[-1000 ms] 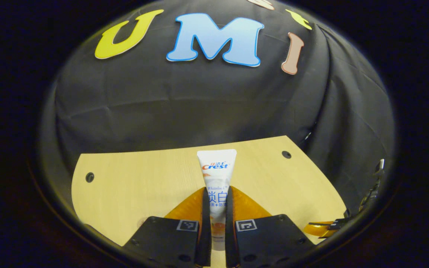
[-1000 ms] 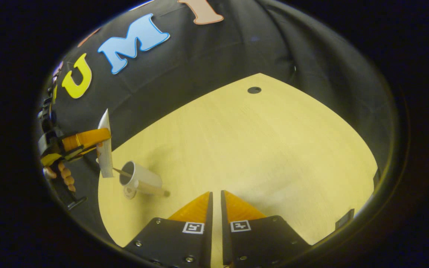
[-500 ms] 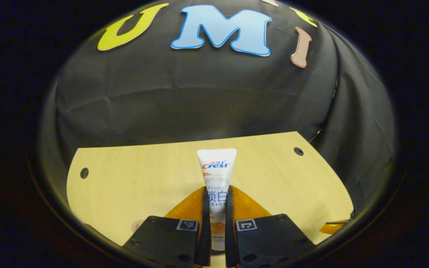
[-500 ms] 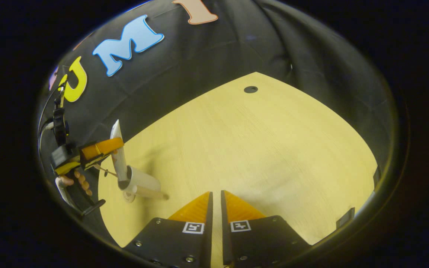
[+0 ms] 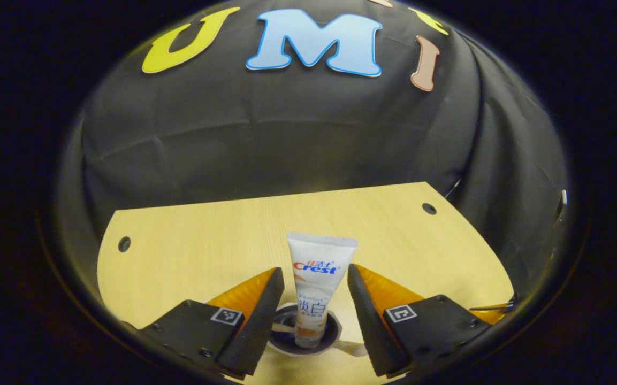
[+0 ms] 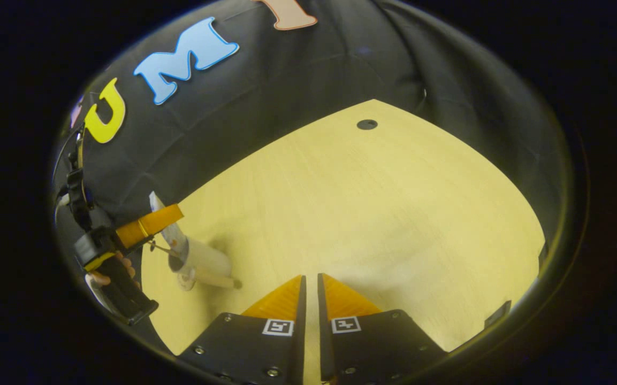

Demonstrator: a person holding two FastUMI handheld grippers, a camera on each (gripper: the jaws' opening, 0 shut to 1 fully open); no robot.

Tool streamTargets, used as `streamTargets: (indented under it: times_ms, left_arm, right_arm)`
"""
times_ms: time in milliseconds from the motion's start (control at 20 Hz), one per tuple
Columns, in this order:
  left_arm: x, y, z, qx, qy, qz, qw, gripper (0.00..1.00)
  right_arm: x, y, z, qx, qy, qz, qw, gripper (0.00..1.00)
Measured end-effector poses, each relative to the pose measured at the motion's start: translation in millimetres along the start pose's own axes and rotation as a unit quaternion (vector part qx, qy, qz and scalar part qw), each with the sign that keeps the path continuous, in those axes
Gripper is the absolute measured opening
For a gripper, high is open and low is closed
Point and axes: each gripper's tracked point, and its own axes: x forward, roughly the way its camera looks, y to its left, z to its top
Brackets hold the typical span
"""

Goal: Put the toothbrush and toothpaste on the desktop into the cup, then pick up the cup and place it on the coaster on the desktop.

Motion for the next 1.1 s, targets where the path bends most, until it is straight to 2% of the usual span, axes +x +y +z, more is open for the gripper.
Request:
streamTargets:
  times_ms: [400,600,750,800,1050,1100]
  left_arm:
    - [-66.9,23.0,8.7,-0.031,-0.033,0.01,0.999,0.82]
    - [-94.9,45.3,5.8,-0.045,-0.043,0.027,0.998,0.82]
    - [-114.8,69.1,-6.1,-0.058,-0.043,0.049,0.996,0.82]
    - [-122.6,79.3,-12.3,-0.06,-0.042,0.059,0.996,0.82]
    - [-157.1,118.7,-41.8,-0.078,-0.034,0.098,0.991,0.82]
    - [-163.1,125.4,-48.8,-0.087,-0.032,0.106,0.99,0.82]
  right_arm:
    - [5.1,52.2,7.4,-0.062,0.007,0.049,0.997,0.11]
    - [11.5,83.5,6.3,-0.103,0.016,0.075,0.992,0.11]
    - [17.0,104.6,7.1,-0.138,0.024,0.094,0.986,0.11]
    - [20.1,111.8,7.6,-0.148,0.027,0.101,0.983,0.16]
    - [26.2,142.4,5.9,-0.207,0.044,0.134,0.968,0.17]
    - [26.7,148.5,4.8,-0.218,0.051,0.138,0.965,0.22]
